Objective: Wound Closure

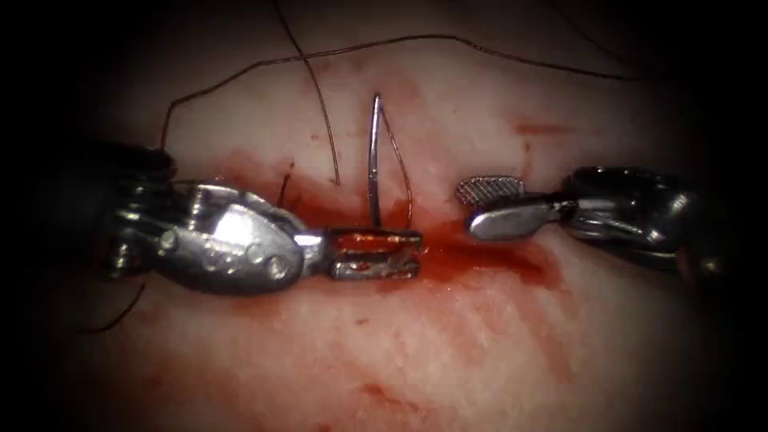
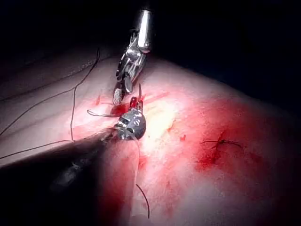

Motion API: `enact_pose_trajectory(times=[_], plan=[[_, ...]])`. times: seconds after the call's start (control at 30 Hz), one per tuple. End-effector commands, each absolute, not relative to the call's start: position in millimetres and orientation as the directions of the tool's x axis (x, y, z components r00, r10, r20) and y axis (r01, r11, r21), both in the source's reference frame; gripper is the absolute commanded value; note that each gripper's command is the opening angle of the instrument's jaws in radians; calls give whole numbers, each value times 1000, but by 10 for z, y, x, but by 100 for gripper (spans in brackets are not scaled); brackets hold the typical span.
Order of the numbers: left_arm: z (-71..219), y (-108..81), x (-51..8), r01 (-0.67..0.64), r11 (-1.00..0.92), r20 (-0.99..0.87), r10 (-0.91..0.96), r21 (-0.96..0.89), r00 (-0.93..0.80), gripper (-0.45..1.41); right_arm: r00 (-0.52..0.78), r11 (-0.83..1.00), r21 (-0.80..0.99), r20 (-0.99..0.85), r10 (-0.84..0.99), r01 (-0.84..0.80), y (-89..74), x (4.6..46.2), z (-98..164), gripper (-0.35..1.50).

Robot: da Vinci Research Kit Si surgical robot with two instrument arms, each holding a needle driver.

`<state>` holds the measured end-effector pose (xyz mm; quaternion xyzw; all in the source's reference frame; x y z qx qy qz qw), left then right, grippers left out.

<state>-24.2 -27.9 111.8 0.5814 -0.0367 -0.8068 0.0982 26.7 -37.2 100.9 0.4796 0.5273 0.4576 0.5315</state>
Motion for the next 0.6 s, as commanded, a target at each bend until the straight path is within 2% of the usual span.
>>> enact_pose_trajectory(times=[0.03,0.6], plan=[[1124,-282,-248,119,-977,-930,-204,175,-307,-45,16,119,992,-119,993,37,-369,276,1011,52],[1137,-294,-256,149,-971,-919,-227,187,-323,-45,-14,85,994,-85,996,61,-368,316,1012,52]])
